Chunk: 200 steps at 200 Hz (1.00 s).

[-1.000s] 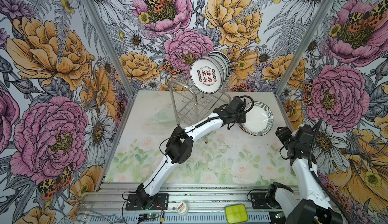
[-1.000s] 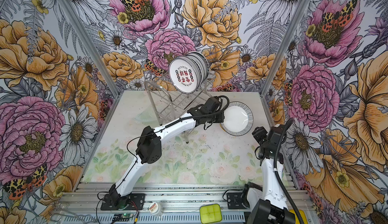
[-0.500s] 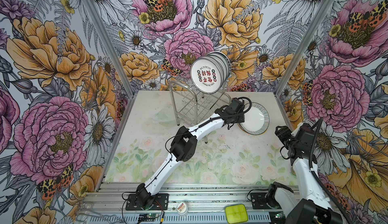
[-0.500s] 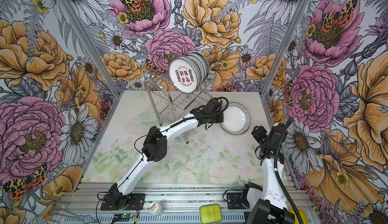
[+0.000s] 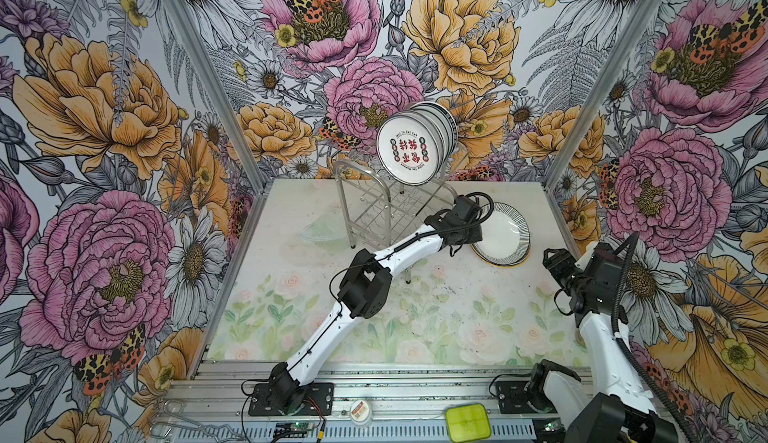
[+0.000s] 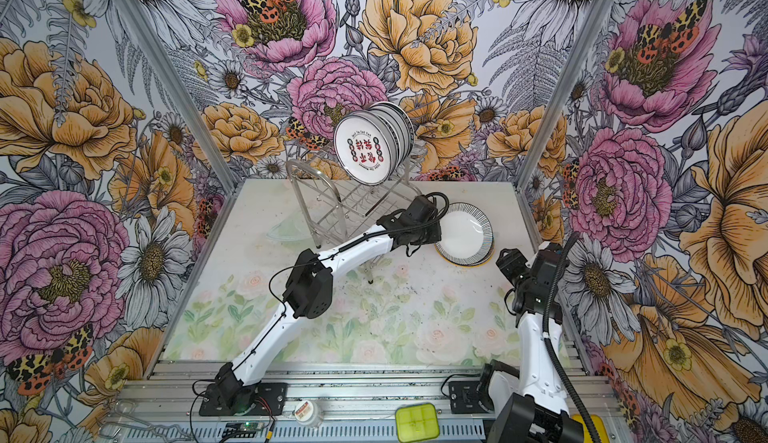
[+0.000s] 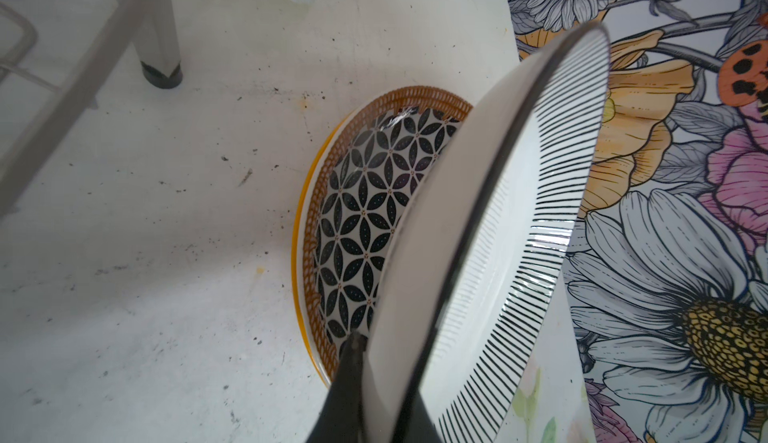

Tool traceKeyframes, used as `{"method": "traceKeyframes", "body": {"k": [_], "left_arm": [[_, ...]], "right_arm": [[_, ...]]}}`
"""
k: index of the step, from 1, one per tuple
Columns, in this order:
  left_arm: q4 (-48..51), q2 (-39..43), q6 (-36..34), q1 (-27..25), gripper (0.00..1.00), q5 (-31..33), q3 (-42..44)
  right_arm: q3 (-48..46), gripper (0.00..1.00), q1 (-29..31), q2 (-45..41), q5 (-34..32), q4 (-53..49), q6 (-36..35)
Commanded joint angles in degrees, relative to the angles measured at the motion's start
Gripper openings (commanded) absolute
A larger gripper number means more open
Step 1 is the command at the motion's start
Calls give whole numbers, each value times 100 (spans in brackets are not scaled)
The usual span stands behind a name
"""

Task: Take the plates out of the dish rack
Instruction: 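Lower the black-striped plate onto the stacked plates and open the left gripper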

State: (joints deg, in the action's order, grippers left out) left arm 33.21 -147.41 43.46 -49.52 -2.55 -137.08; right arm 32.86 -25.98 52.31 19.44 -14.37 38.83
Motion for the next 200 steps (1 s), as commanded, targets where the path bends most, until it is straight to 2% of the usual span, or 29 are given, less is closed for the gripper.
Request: {"method": "traceKeyframes", "body": {"k": [1,56,103,148,186,200], "left_arm": [[-527,75,193,5,2,-44,-231],[-520,9,363,-6,7,-63,-170],[-512,2,408,-13,20,-131,-107],[-511,-6,383,-21,21,-163,-99],[-496,109,426,-14,34,-80,98],[-498,134,387,-14,35,-96,140]], "right_arm": [[73,65,-39,12,121,59,-139],[48,65,-37,9,192,62,-147],[35,65,-39,7,205,59,-137],[12,65,-39,7,192,59,-139],[1,65,-39,20,194,59,-138],[-4,65,-39,46,193,66,-139]]}}
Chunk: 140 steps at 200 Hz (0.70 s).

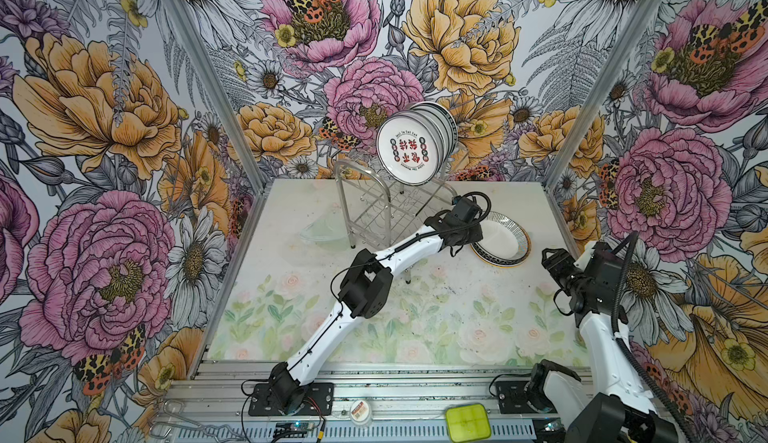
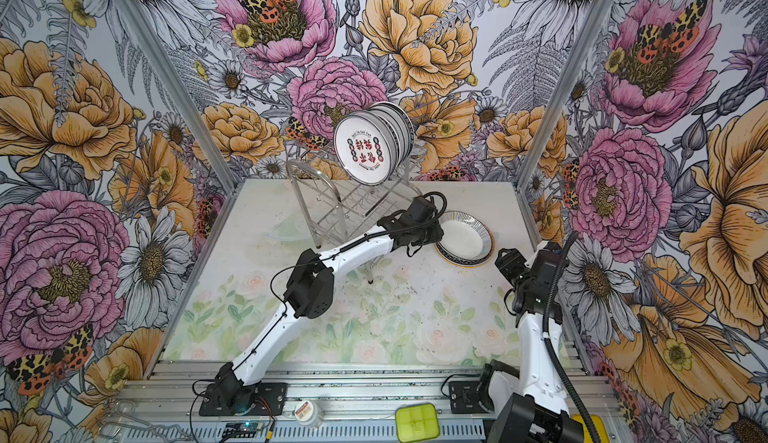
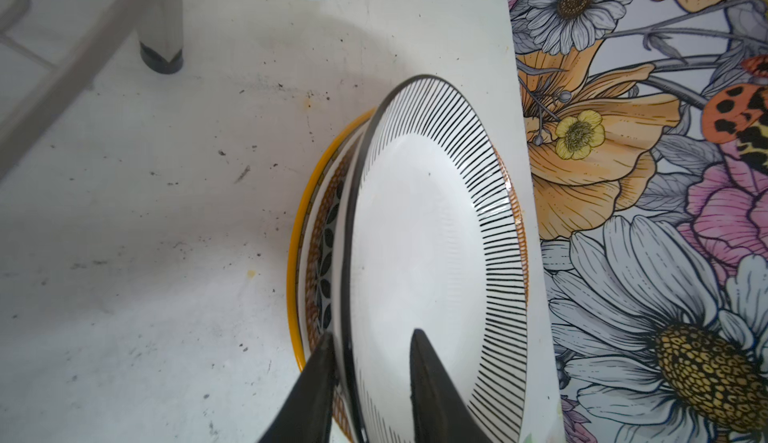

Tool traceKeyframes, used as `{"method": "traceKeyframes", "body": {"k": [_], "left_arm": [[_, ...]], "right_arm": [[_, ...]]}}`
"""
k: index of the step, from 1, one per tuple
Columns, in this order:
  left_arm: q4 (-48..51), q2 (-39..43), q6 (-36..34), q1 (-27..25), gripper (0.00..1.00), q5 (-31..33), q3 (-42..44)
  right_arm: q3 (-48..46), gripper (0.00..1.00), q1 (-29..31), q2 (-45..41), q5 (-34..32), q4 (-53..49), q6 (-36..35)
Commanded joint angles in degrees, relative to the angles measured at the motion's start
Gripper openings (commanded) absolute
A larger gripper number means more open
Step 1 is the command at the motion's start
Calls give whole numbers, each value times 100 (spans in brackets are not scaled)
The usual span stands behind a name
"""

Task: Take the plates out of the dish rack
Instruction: 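Lower the black-striped plate onto the stacked plates and open the left gripper, then withdraw the left gripper from the stack while the right gripper swings toward the rack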

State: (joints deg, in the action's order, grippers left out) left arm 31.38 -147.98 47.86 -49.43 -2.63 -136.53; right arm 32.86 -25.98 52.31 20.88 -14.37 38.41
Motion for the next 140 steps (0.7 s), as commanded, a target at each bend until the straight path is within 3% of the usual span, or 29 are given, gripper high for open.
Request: {"method": "traceKeyframes", "body": {"k": [1,25,85,128,140], "left_arm": [[-315,191,-55,-23,35,-92,88],[-316,195,-67,-18,36,-119,101],[-110,344,-260,-67,50,26,170],[-96,1259,-597,-76,59,537,1370],[-99,1606,-638,-79,60,783,1831]], "right_arm": [[-2,65,-39,44,48,66,-97],[2,65,-38,60,47,67,-97],[27,65,-30,156,160,60,-195],[155,67,21,314,715,57,-440],[179,73,126,349,765,56,-464]]}}
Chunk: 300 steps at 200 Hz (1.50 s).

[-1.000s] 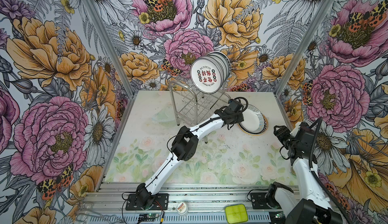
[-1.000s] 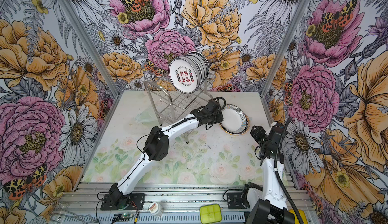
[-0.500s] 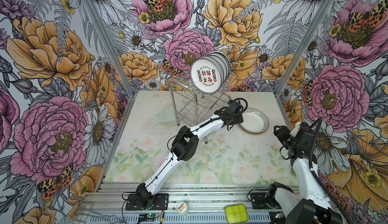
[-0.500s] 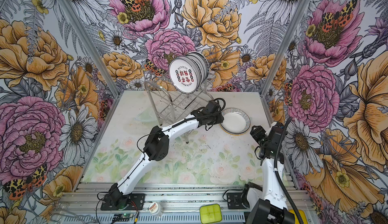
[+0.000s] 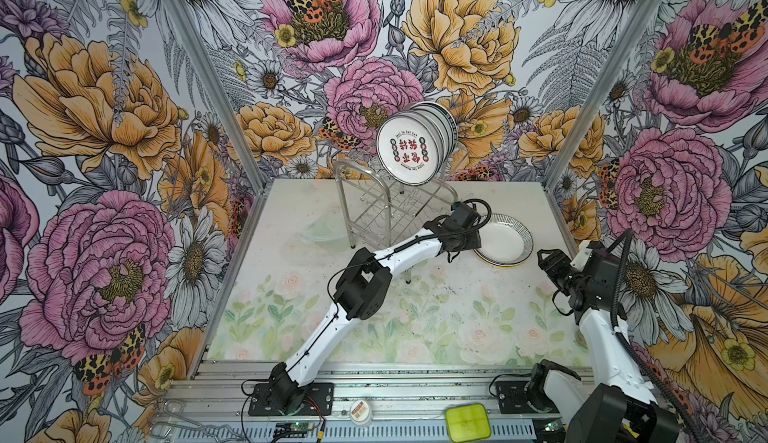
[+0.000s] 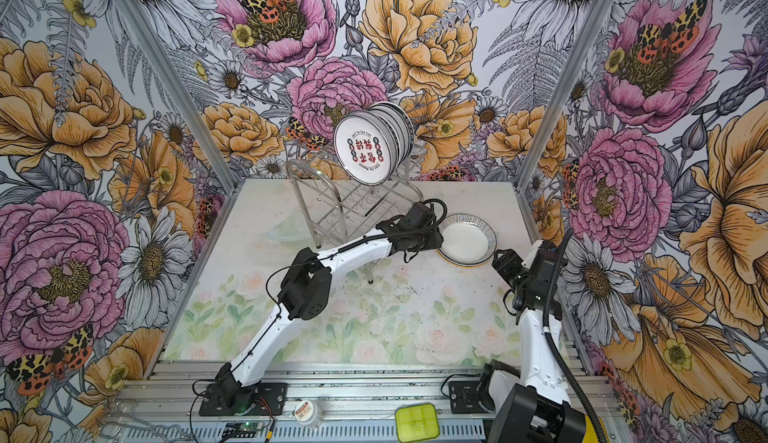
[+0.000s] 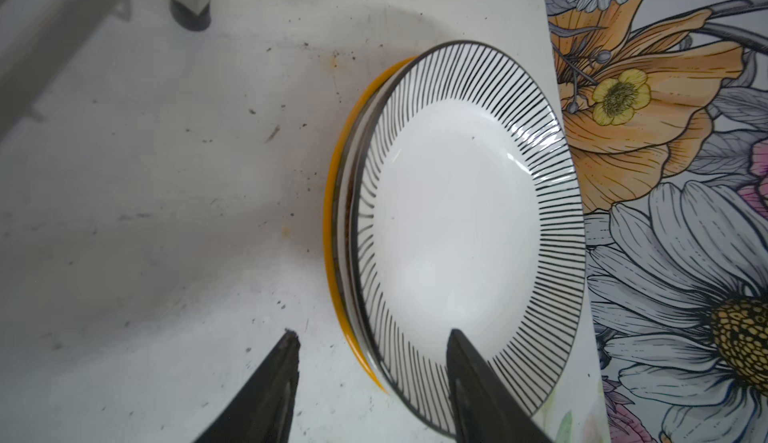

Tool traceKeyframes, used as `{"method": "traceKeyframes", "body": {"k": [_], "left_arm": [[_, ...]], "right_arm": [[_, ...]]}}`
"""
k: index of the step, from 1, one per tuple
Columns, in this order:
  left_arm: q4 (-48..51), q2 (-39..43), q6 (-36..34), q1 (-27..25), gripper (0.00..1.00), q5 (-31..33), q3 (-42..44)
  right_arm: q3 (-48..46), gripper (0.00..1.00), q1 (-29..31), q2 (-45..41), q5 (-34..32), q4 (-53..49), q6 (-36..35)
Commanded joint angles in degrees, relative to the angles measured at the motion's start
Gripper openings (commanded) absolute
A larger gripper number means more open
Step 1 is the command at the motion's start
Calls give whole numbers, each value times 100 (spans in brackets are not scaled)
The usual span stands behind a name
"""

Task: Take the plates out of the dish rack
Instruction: 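Withdraw the left gripper from the stack while the right gripper swings toward the rack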

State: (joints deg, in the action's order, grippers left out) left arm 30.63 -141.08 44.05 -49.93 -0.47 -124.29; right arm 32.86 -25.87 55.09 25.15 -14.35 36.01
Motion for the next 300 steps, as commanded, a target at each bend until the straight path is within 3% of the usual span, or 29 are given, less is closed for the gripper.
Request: {"method": "traceKeyframes", "body": {"k": [1,33,48,100,107,113,227,300], "left_arm": [[-23,937,-262,-32,60,579,638],[-39,1556,-413,-52,61,812,1451],[-40,1713,-461,-90,61,801,1741],[-429,2335,-310,-127,62,963,2908],[-444,2381,-309,-118,62,974,2989],[-440,2420,-311,-113,62,970,3057],[-775,3059,-169,70,61,1045,4672],[-1024,3367,23,534,59,1189,5507]], "right_arm": [[187,73,120,72,336,55,-229],[278,74,533,92,223,38,-305],[354,86,718,137,220,43,-304],[512,88,1239,169,21,35,-235],[516,97,1297,177,16,33,-235],[519,99,1336,186,5,27,-229],[528,99,1979,98,-234,28,-102],[1059,99,2420,475,-155,4,-687]]}}
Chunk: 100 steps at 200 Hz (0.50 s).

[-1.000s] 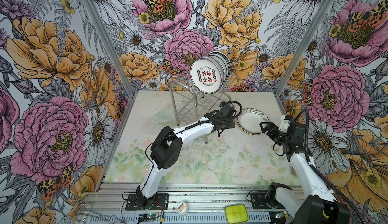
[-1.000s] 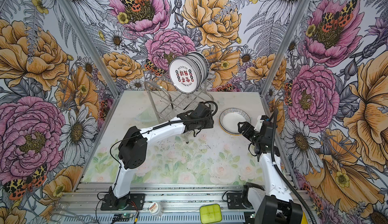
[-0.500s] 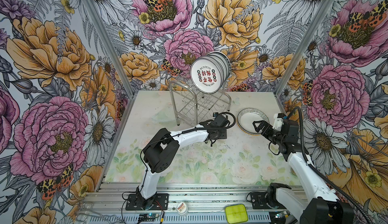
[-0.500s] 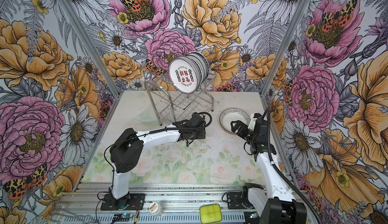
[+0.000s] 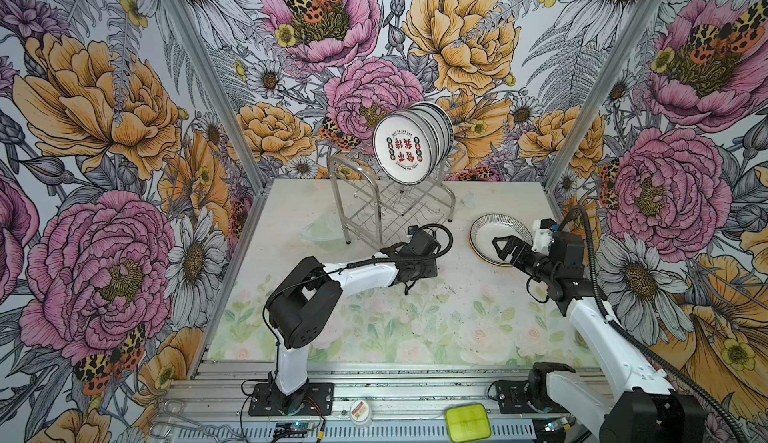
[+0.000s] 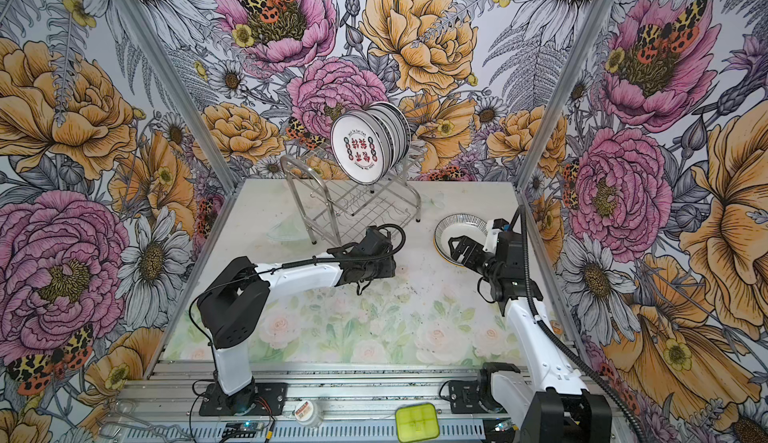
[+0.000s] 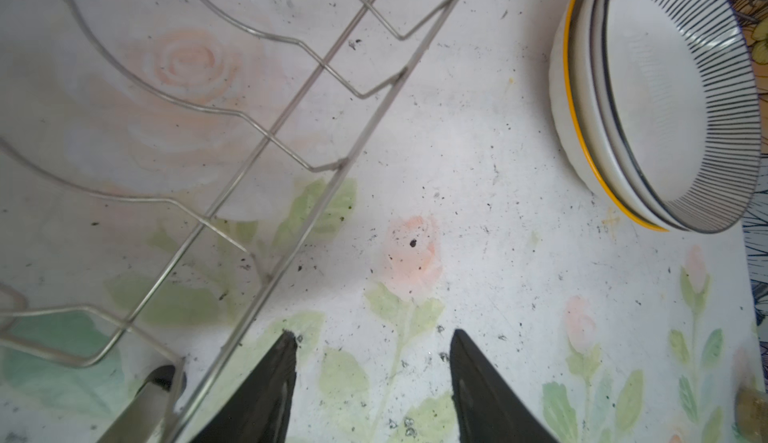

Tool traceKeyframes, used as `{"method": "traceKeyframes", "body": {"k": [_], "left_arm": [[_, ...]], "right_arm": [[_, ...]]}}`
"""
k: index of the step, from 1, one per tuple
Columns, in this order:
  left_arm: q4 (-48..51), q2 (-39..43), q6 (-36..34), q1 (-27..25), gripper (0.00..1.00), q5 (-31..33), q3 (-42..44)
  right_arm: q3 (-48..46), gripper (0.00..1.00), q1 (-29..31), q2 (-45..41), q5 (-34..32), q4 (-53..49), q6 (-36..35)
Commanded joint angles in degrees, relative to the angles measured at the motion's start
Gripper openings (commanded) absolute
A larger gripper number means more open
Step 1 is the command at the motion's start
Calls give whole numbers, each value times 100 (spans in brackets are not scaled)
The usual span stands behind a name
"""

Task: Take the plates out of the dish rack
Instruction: 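Withdraw the left gripper from the stack while the right gripper swings toward the rack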

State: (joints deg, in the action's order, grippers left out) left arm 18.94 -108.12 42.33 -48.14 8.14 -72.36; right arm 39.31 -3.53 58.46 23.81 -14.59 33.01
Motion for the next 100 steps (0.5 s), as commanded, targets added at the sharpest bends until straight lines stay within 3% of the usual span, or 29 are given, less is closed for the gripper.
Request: {"method": "traceKeyframes", "body": {"k": [1,52,100], "left_arm": [[145,76,196,361,59,328,330],[114,575,264,806,59,341,921],[50,968,159,1268,59,339,1428]], "right_arm": [[430,99,199,152,-28,23,-394],[1319,99,811,749,-469,-72,-1038],[2329,97,2001,1001,-1841,-414,-1697]]}}
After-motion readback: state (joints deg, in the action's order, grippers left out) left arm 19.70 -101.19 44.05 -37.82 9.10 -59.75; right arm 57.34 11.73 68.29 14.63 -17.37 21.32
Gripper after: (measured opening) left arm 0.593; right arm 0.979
